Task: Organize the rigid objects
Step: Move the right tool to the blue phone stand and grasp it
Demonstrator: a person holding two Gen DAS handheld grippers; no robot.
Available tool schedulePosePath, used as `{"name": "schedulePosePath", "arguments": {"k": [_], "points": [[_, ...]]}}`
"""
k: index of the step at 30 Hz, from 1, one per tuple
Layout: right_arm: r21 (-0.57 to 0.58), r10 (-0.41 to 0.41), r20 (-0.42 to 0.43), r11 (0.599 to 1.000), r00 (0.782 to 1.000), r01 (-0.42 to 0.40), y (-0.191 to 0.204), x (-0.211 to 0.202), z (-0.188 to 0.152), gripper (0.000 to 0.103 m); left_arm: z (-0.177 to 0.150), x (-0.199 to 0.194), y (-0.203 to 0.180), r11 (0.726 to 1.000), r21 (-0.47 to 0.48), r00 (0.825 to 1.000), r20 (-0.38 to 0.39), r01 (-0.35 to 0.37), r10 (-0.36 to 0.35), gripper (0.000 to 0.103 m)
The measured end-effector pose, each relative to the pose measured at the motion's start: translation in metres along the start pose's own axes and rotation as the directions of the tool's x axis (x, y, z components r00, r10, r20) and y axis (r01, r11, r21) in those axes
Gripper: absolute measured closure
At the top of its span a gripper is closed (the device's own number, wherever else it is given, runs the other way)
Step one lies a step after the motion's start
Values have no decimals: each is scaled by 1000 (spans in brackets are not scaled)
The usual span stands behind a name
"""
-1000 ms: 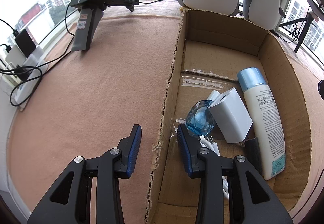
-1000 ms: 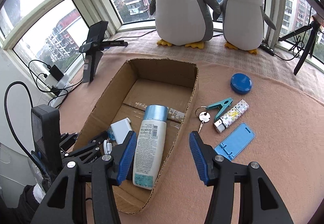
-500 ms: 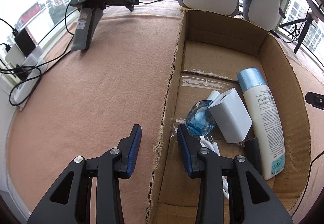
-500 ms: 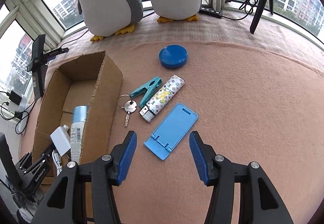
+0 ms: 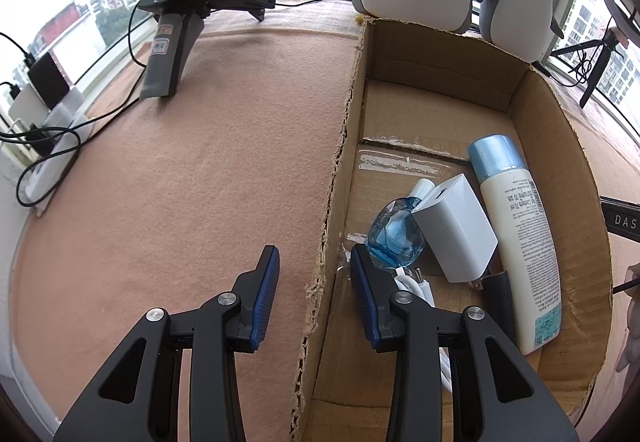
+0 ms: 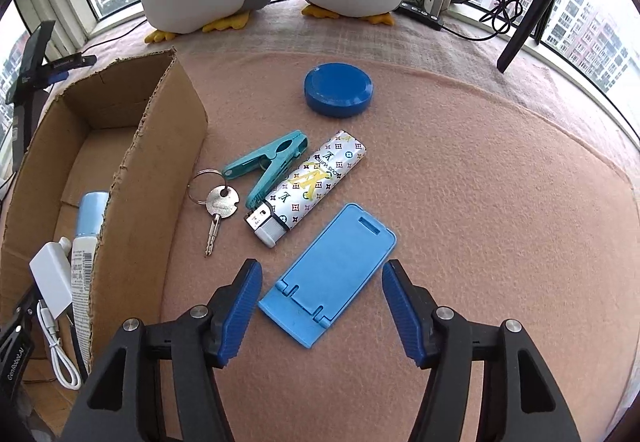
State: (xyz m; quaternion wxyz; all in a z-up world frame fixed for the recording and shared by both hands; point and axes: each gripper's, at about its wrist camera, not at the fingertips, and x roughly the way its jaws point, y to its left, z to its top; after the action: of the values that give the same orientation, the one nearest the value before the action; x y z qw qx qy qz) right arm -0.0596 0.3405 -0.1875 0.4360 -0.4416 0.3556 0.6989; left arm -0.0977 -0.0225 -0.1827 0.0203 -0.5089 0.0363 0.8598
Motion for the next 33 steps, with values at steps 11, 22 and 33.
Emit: {"name": "schedulePosePath", "arguments": {"k": [11, 22, 33], "points": [[-15, -30, -11, 999, 999, 30, -9, 4, 1, 41, -1, -1, 2, 1000, -1, 1000, 0, 4, -4, 67], [4, 36, -46, 999, 998, -36, -43, 8, 2, 42, -3, -3, 3, 1000, 0, 1000, 1, 4, -4, 67], [-22, 72, -63, 997, 995, -74, -43, 10, 15, 69, -3, -3, 2, 1000, 0, 1000, 2, 5, -5, 67]]}}
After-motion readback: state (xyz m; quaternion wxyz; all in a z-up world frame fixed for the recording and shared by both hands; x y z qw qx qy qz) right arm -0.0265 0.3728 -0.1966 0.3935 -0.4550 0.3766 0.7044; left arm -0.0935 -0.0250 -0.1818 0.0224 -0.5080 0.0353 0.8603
